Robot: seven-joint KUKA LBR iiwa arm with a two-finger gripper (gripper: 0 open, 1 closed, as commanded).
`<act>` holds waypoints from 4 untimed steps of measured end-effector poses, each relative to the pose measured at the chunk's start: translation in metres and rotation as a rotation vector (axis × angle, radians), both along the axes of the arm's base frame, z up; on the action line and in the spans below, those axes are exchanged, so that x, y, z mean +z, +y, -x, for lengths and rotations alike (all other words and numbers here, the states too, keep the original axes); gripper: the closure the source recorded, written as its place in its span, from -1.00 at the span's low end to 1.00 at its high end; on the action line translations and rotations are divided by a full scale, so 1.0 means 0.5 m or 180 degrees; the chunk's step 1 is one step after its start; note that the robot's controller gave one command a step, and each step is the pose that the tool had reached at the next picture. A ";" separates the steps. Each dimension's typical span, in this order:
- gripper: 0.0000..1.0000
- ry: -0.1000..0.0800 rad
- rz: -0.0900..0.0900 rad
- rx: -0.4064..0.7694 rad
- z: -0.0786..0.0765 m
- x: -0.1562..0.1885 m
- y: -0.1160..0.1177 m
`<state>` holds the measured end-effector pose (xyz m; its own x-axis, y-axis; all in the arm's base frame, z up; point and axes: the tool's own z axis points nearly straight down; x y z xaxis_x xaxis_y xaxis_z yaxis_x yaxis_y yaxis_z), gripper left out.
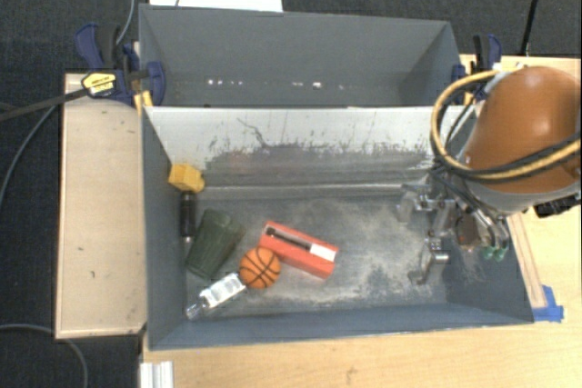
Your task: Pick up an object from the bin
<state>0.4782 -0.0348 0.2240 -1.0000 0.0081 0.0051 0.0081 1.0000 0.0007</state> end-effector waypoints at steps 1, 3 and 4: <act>-1.00 -0.0026 0.0003 0.0004 -0.003 0.007 0.000; -1.00 -0.0022 -0.0003 0.0566 -0.026 -0.161 0.173; -1.00 -0.0031 0.0000 0.0307 -0.037 -0.204 0.174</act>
Offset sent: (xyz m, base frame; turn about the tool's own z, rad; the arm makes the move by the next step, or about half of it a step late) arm 0.0166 0.0781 -0.0690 -0.0401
